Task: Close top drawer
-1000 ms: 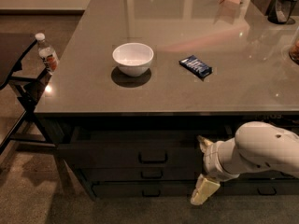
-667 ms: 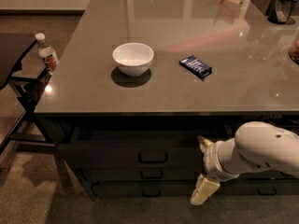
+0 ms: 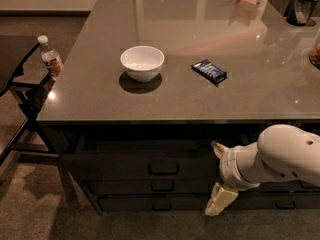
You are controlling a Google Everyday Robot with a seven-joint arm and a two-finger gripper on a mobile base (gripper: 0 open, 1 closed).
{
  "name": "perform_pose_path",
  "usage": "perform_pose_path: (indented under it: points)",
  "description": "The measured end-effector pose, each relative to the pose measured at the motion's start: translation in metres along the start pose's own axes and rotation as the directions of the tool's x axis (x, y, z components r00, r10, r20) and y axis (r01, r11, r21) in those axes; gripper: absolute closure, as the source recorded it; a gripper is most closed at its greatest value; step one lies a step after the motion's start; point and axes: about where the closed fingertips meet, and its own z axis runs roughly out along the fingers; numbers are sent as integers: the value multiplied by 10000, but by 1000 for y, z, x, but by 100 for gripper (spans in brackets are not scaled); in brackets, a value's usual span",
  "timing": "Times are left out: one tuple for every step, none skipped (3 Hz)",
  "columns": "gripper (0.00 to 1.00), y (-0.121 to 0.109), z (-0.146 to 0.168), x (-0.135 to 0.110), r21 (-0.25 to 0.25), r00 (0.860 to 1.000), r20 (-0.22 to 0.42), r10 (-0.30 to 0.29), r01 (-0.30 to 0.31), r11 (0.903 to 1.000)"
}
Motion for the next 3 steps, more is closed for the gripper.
perform_pose_path:
  points:
    - [16,31,1,13,-346,9996,-223,190,-197,9992]
    - [41,39,2,18,-453,9993,-302,236,-249,9987]
    - [64,39,2,18,-453,9993,-302,236,-249,9987]
